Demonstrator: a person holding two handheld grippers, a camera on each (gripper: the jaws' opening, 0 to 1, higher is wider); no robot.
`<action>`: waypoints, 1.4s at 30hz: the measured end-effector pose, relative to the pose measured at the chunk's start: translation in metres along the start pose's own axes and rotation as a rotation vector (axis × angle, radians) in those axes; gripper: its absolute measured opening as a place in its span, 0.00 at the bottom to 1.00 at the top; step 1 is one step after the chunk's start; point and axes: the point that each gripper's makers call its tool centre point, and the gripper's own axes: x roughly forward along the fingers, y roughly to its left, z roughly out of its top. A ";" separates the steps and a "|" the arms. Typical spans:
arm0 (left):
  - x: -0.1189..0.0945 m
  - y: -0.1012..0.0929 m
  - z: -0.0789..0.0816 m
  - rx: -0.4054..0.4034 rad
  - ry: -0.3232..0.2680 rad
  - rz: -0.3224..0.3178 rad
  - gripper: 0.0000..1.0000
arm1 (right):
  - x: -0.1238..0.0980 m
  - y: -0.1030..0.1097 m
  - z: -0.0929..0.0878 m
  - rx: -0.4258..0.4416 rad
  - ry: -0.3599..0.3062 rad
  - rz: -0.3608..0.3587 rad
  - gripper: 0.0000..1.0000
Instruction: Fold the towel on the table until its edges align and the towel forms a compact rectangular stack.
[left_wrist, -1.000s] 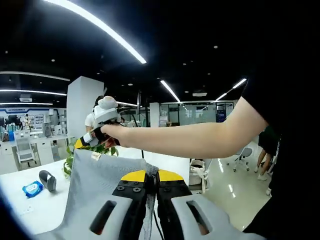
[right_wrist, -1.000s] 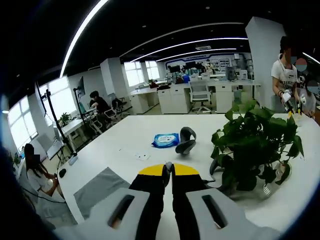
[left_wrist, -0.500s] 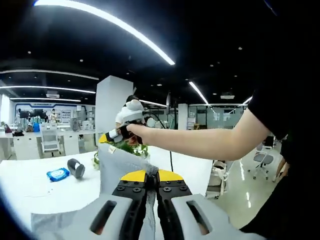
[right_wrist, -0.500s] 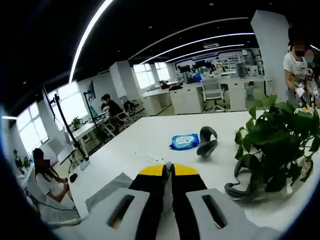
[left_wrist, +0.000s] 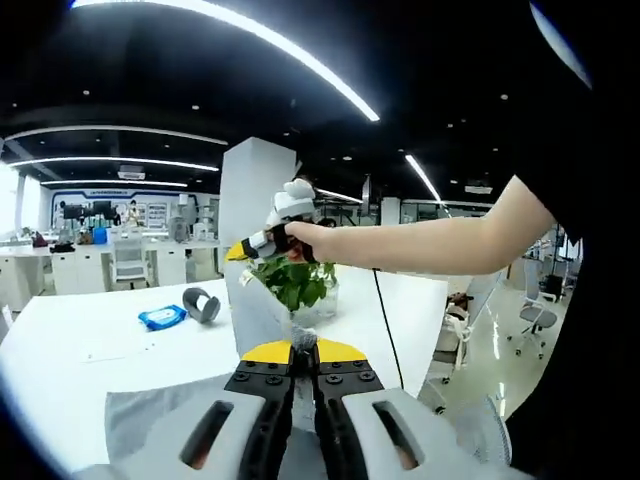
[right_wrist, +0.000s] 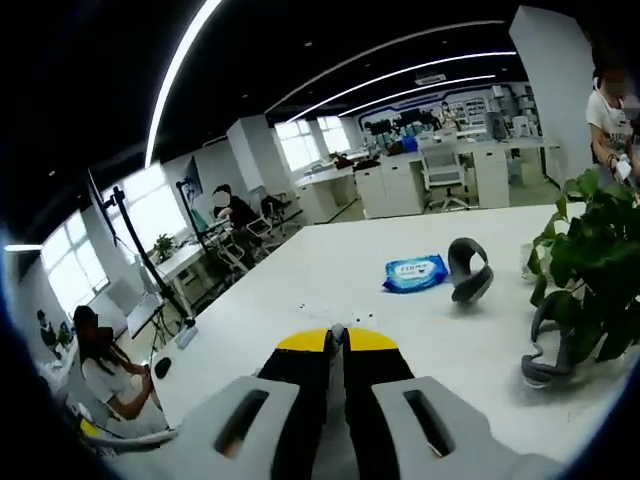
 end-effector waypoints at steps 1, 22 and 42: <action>-0.006 0.007 -0.004 -0.002 0.009 0.013 0.05 | 0.007 0.004 -0.002 0.008 0.011 0.000 0.01; -0.068 0.074 -0.070 -0.065 0.124 0.221 0.05 | 0.088 0.055 -0.039 -0.021 0.154 0.072 0.02; -0.098 0.115 -0.131 -0.099 0.315 0.320 0.05 | 0.135 0.085 -0.075 -0.039 0.227 0.107 0.02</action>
